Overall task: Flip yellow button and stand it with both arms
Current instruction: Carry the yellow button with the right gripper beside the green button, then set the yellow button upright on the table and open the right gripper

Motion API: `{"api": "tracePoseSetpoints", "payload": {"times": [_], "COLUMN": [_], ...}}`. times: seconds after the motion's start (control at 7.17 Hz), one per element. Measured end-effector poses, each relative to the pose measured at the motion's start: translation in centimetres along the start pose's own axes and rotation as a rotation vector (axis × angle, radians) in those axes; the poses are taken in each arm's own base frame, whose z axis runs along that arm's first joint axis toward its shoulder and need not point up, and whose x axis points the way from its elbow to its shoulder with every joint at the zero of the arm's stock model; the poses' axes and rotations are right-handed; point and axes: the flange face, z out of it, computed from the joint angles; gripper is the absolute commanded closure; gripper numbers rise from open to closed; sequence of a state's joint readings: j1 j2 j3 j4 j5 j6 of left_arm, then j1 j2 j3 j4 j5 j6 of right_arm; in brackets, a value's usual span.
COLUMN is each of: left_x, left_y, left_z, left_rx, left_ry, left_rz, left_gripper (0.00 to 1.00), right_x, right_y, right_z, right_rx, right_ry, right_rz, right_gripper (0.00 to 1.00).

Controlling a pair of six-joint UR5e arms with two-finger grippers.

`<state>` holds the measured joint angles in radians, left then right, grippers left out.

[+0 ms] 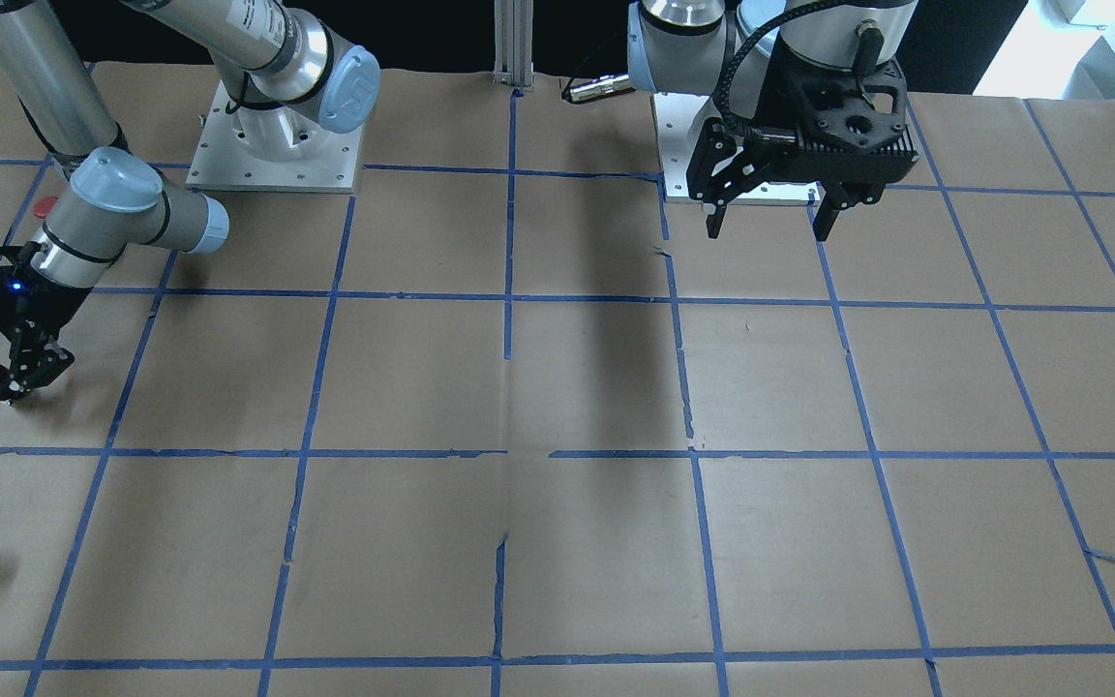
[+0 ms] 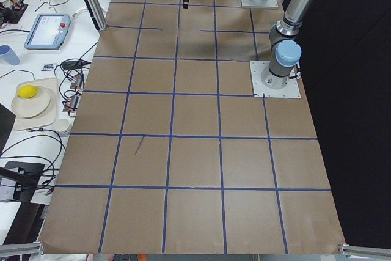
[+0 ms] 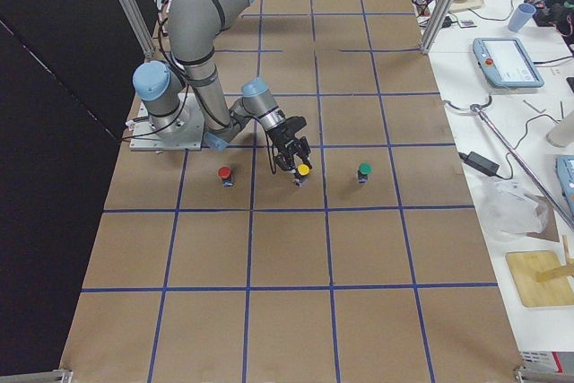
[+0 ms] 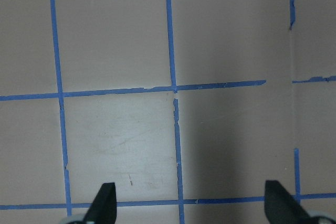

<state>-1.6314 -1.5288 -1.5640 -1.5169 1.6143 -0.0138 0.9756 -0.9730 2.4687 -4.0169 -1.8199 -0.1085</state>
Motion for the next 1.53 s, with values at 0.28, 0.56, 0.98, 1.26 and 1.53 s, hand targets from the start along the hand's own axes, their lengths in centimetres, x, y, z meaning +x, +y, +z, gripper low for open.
{"api": "tracePoseSetpoints", "payload": {"times": [0.28, 0.56, 0.98, 1.26, 1.53], "left_x": [0.0, 0.0, 0.0, 0.0, 0.1], "left_y": [0.0, 0.0, 0.2, 0.3, 0.4], "left_z": [-0.1, -0.1, -0.3, -0.3, -0.4], "left_rx": [0.002, 0.002, 0.005, 0.004, 0.006], "left_ry": [0.006, 0.006, 0.002, -0.002, -0.001], "left_rz": [-0.001, -0.001, 0.0, 0.003, 0.005], "left_gripper": [0.0, 0.0, 0.0, 0.0, 0.0], "right_x": [0.1, 0.5, 1.4, 2.0, 2.2], "right_y": [0.2, -0.4, -3.9, -9.2, -14.9], "right_z": [-0.4, -1.7, -4.3, -5.4, -6.2], "right_rx": [-0.003, -0.003, -0.109, -0.246, -0.408], "right_ry": [-0.001, 0.001, -0.015, -0.04, -0.074], "right_rz": [-0.008, -0.012, -0.043, -0.081, -0.126], "right_gripper": [0.0, 0.0, 0.0, 0.0, 0.0]}}
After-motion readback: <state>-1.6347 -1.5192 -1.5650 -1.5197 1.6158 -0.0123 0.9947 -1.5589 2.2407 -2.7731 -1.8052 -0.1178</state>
